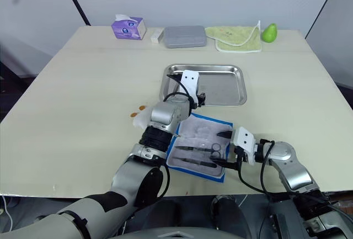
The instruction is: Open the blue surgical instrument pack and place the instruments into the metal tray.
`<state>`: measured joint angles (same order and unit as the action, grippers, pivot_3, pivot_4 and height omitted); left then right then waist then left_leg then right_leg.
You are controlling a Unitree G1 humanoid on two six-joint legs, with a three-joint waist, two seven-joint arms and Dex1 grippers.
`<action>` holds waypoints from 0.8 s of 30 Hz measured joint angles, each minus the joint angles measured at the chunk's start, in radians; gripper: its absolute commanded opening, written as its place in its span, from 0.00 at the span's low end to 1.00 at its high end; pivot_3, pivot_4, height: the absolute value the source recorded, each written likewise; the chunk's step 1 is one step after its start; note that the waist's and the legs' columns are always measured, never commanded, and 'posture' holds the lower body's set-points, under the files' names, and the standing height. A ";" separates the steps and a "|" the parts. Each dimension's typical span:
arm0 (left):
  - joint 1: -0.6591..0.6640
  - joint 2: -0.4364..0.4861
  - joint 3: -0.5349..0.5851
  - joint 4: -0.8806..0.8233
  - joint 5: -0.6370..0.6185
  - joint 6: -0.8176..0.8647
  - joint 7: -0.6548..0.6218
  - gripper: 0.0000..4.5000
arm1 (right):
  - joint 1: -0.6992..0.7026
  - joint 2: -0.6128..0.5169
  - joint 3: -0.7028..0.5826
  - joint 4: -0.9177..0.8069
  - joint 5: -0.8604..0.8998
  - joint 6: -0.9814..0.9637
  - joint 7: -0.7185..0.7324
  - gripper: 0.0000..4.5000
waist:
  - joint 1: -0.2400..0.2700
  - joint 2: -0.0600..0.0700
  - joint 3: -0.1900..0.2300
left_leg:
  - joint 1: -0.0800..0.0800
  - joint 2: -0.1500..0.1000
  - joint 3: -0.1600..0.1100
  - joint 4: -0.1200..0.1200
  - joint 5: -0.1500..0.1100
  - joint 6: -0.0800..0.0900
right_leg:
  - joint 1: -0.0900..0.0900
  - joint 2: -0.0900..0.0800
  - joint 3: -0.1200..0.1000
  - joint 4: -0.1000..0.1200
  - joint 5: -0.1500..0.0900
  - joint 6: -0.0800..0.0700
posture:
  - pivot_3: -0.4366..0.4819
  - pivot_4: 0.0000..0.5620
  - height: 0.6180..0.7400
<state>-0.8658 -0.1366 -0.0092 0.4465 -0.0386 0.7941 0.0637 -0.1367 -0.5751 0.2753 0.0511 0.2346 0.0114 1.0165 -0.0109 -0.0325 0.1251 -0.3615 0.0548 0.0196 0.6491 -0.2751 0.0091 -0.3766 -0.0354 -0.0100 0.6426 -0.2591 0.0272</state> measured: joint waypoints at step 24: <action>0.441 0.663 -0.019 -0.533 -0.431 -0.317 -1.218 0.92 | 0.003 0.016 -0.003 0.036 0.001 -0.053 0.005 1.00 | -0.001 0.002 -0.001 | 0.001 0.002 -0.001 0.000 0.000 0.000 | -0.001 -0.001 0.001 0.000 -0.001 -0.007 | 0.48 0.27 0.97</action>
<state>-0.4246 0.5263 -0.0285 -0.0865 -0.4701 0.4773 -1.1539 -0.1342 -0.5596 0.2728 0.0876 0.2351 -0.0416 1.0213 -0.0115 -0.0310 0.1243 -0.3602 0.0569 0.0188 0.6488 -0.2752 0.0091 -0.3772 -0.0359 -0.0090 0.6426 -0.2604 0.0198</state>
